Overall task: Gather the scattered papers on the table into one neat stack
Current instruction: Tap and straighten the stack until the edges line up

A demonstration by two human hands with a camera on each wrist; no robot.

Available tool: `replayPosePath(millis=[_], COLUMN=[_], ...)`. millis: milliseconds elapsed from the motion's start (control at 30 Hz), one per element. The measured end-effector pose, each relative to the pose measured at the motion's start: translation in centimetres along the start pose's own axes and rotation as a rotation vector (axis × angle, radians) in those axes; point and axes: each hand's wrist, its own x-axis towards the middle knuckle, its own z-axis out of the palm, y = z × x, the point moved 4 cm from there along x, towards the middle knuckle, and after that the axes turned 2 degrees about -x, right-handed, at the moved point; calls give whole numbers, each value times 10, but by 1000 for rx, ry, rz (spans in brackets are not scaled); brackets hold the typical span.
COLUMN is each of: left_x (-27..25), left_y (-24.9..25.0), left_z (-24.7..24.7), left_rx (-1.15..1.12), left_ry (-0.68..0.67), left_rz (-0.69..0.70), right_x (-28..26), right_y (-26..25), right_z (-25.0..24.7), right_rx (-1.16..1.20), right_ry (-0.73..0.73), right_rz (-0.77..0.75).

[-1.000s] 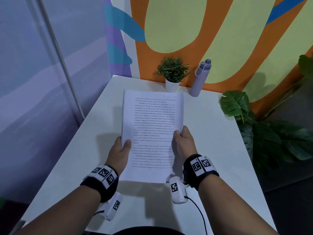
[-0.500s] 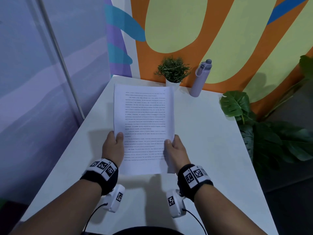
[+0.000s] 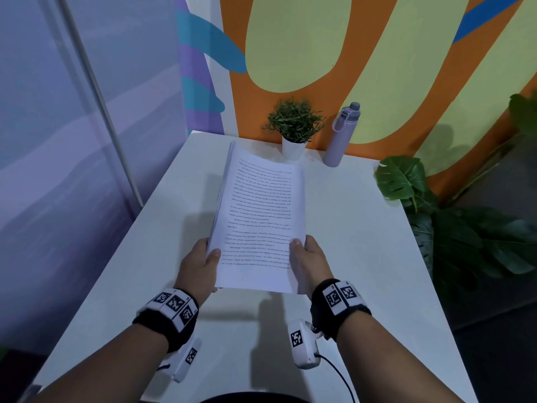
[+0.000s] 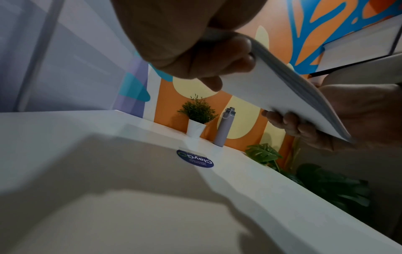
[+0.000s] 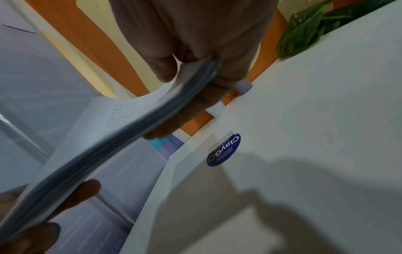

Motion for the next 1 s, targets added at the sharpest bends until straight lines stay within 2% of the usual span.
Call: replayPosePath(millis=[100, 233, 333, 400, 467, 567, 667, 767, 900, 1000], left_x=[1, 3, 4, 5, 5, 7, 7, 3, -3, -7], left_y=[1, 5, 10, 10, 10, 9, 11, 14, 18, 22], left_z=[-3, -3, -2, -2, -1, 1, 9, 19, 30, 39], left_rx=[-27, 0, -40, -104, -159, -236, -278, -240, -183, -159], left_ry=[9, -49, -67, -37, 23, 130, 193, 159, 43, -67], left_rz=[-2, 11, 24, -1, -21, -32, -41, -25, 2, 44], right_x=[-8, -7, -6, -5, -6, -10, -17, -23, -18, -13], right_y=[-1, -7, -10, -10, -12, -17, -16, -11, -1, 8], right_z=[3, -2, -3, -6, -11, -6, 15, 28, 17, 4], right_rx=[-43, -220, -236, -152, 85, 473, 516, 467, 574, 591], right_ry=[-36, 54, 103, 115, 108, -28, -168, -159, -106, -6], right_rz=[-18, -125, -209, -198, -168, -101, -46, -5, 15, 22])
